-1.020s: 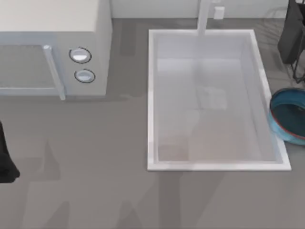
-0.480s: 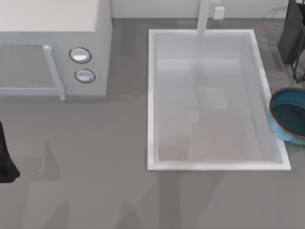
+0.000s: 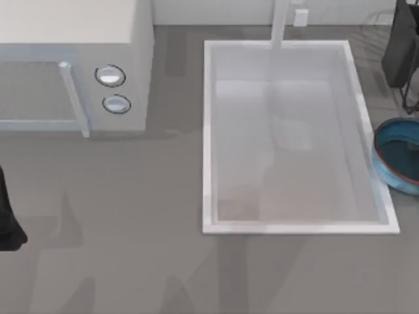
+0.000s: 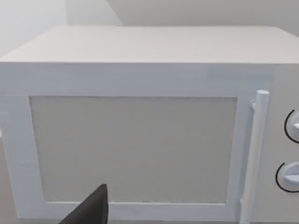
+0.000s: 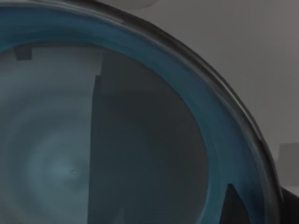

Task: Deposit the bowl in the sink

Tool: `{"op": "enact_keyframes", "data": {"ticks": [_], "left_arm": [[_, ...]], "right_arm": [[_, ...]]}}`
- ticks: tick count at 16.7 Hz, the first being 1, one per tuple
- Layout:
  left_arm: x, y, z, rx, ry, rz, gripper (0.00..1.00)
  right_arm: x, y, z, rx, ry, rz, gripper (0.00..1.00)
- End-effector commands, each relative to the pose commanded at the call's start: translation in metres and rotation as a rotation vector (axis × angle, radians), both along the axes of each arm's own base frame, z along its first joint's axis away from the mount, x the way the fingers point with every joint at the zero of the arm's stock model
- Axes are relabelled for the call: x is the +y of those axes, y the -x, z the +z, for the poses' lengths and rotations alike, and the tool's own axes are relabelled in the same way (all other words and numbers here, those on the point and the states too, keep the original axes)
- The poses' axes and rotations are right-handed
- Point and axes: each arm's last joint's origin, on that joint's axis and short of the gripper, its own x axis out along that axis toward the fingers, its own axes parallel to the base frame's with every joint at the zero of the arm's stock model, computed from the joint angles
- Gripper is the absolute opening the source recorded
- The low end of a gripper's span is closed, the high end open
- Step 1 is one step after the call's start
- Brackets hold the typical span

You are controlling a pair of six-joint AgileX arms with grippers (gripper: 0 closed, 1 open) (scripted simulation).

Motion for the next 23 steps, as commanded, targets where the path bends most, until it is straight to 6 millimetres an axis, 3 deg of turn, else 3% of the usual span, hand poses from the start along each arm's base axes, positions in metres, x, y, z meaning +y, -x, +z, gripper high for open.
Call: {"op": "enact_keyframes", "data": {"ticks": [4, 5, 8, 10, 13, 18, 23], "left_arm": [[0.0, 0.0, 0.0, 0.0, 0.0, 0.0, 1.0], [0.0, 0.0, 0.0, 0.0, 0.0, 0.0, 1.0], [0.0, 0.0, 0.0, 0.0, 0.0, 0.0, 1.0], [0.0, 0.0, 0.0, 0.0, 0.0, 0.0, 1.0], [0.0, 0.0, 0.0, 0.0, 0.0, 0.0, 1.0], [0.0, 0.0, 0.0, 0.0, 0.0, 0.0, 1.0], [0.0, 0.0, 0.0, 0.0, 0.0, 0.0, 1.0]], "right_arm": [[0.0, 0.0, 0.0, 0.0, 0.0, 0.0, 0.0], [-0.003, -0.002, 0.019, -0.066, 0.008, -0.008, 0.0], [-0.004, -0.006, 0.027, -0.064, 0.007, -0.01, 0.0], [-0.005, -0.011, 0.047, -0.064, 0.008, -0.007, 0.0], [-0.005, -0.015, 0.092, -0.052, 0.008, -0.004, 0.0], [-0.004, -0.005, 0.159, -0.058, 0.008, -0.008, 0.0], [-0.003, -0.002, 0.169, -0.066, 0.008, -0.008, 0.0]]}}
